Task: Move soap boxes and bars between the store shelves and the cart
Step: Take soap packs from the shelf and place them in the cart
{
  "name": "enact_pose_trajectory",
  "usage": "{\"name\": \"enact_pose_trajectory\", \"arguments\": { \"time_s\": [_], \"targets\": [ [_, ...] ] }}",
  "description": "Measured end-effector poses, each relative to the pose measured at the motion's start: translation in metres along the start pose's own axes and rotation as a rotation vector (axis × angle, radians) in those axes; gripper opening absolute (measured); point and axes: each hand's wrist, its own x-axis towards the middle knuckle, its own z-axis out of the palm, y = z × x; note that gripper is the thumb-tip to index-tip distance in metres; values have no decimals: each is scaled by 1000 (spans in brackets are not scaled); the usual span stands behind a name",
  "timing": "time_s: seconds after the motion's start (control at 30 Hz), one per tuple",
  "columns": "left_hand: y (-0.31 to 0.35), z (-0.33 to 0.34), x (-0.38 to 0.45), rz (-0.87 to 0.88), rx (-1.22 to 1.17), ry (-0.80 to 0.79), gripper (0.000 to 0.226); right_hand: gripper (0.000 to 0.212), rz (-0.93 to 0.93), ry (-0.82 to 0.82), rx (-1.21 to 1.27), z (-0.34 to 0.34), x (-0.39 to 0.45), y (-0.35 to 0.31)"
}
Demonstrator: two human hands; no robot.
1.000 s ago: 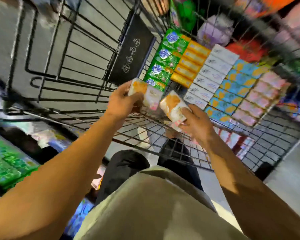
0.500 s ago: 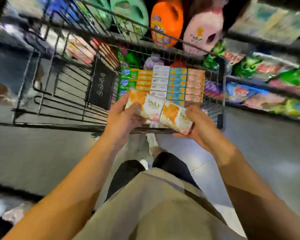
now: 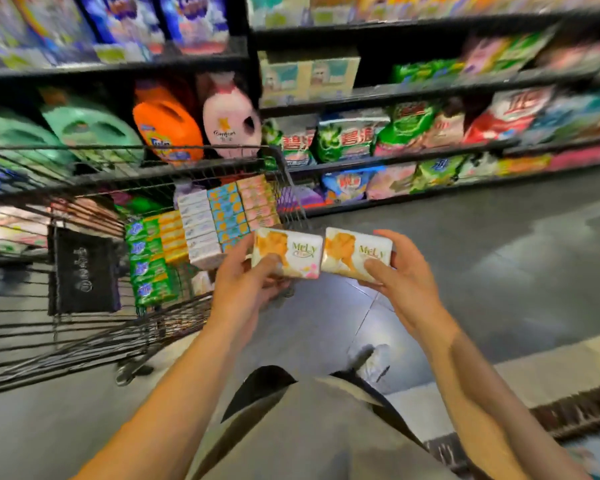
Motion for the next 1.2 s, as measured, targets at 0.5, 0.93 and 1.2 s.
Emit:
{"name": "enact_pose_trajectory", "arguments": {
  "time_s": [0.5, 0.93, 1.2],
  "targets": [
    [-67, 288, 32, 87, 134, -20, 33, 45, -120, 203, -65, -313, 57, -48],
    [-26, 492, 154, 233, 304, -82, 34, 44, -310, 316, -167, -494, 215, -144],
    [10, 627, 249, 255, 283, -118, 31, 42, -362, 311, -136, -560, 350, -211]
  ]
}}
